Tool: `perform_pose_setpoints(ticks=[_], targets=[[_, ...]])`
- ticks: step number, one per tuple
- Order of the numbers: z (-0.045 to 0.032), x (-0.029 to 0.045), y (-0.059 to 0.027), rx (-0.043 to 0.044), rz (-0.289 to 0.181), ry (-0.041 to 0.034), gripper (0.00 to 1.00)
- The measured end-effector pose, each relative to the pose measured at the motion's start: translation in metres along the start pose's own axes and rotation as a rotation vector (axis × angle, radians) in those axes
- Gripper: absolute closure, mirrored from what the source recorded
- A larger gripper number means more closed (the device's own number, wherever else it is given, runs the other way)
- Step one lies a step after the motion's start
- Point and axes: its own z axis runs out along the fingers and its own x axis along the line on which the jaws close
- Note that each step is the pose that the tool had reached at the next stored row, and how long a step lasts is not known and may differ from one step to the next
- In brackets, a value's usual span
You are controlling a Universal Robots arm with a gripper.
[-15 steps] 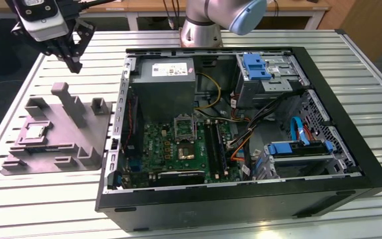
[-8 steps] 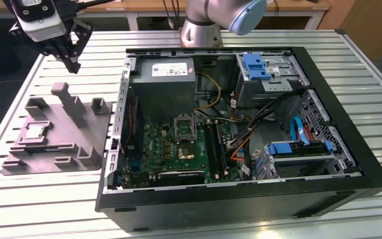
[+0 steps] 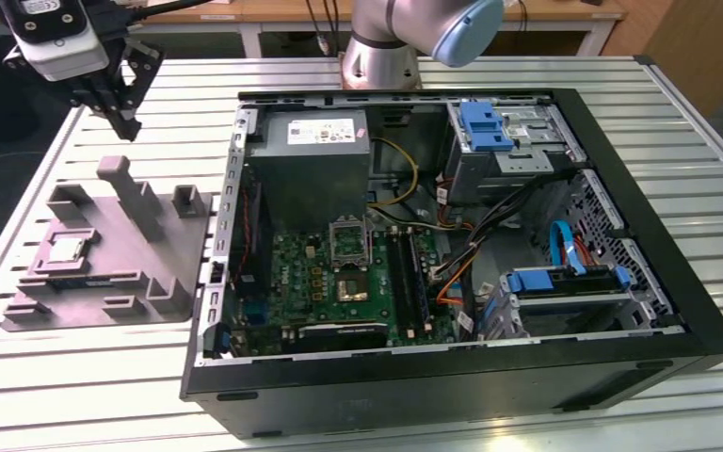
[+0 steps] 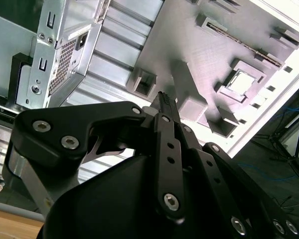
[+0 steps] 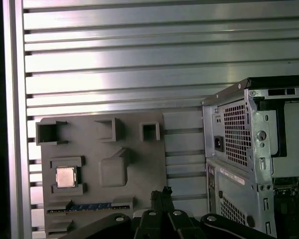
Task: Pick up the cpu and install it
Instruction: 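Reach for the cpu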
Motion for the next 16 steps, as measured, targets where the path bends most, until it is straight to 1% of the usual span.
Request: perform_pose_setpoints(ticks=[16], targets=[[0.0,0.0081,-0.0006,0.0,0.0,0.0001,0.89]])
